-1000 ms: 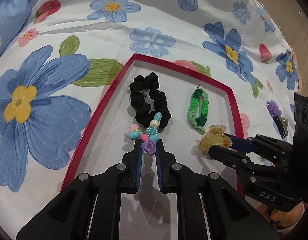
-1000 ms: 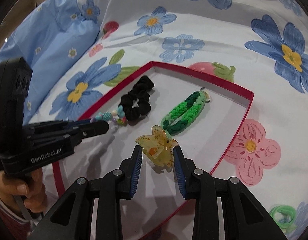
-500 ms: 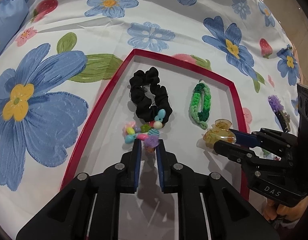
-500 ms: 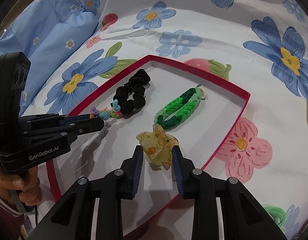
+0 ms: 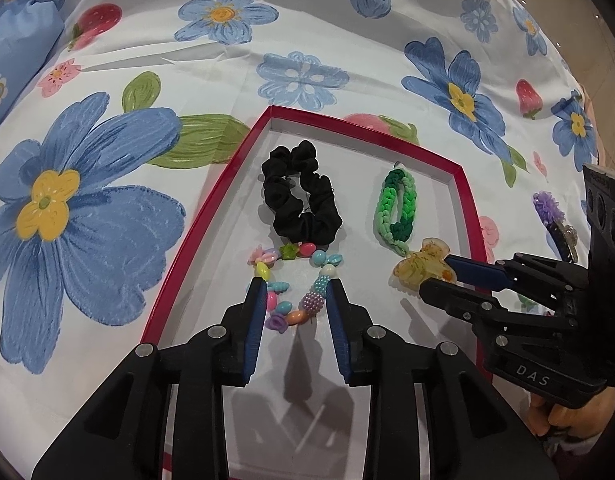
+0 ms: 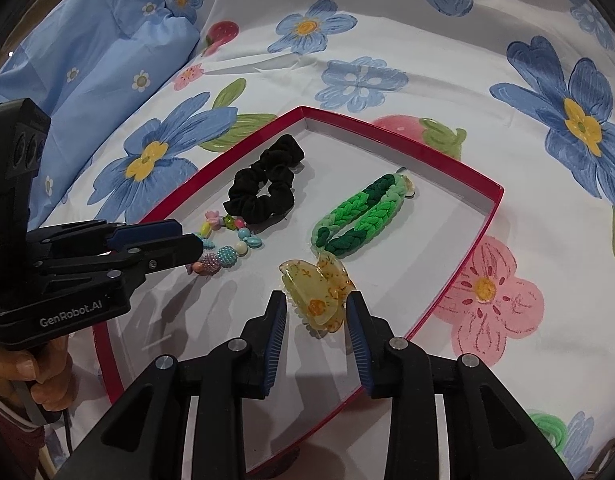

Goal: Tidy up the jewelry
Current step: 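Open the left tool to release the bracelet while the right tool releases the clip, then move both open tools back over the remaining jewelry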

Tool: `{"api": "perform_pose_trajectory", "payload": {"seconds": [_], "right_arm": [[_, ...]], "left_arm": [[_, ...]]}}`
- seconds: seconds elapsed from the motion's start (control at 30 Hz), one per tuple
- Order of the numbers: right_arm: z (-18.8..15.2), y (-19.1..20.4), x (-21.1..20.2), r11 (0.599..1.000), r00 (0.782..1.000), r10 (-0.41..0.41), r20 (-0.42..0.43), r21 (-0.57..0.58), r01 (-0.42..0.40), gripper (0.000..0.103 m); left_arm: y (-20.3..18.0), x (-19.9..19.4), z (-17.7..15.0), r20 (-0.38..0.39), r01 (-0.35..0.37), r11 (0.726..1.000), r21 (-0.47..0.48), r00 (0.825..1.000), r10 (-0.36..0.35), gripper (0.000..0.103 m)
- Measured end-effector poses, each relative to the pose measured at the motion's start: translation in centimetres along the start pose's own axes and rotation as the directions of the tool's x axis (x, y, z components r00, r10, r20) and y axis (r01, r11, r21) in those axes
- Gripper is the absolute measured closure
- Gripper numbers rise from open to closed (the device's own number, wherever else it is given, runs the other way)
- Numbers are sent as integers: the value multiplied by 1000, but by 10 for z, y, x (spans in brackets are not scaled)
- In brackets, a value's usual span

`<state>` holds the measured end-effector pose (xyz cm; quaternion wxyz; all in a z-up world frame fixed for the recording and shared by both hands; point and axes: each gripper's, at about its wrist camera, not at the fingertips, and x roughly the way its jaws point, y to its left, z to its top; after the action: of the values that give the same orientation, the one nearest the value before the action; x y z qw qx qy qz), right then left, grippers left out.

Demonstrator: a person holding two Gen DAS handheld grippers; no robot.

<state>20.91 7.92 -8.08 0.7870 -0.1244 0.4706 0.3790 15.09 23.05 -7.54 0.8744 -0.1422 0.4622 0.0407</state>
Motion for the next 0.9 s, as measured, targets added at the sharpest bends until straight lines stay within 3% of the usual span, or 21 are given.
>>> {"api": "perform_pose_trajectory", "payload": {"seconds": [0.2,0.43,0.57,0.9], "right_arm": [[-1,0,-8,999,1000,22,18,25,-23,69],[-13,-1,-45,995,994,54,95,76,-61,62],[-32,-6,-75,990,986,68,151,115,-86,52],[-98,-56,-141,958,972,-9,237,281,-59,52]], "left_arm": [[0,-6,-4,0,-6,1000,-7,1000,6,72],[-5,-15,-10,6,5,1000,-13,1000,-5,67],[-16,-22,-19,1,24,1000,-3,1000,-24,66],[-72,-53,-40,27,112,991,70,993,-114,60]]}}
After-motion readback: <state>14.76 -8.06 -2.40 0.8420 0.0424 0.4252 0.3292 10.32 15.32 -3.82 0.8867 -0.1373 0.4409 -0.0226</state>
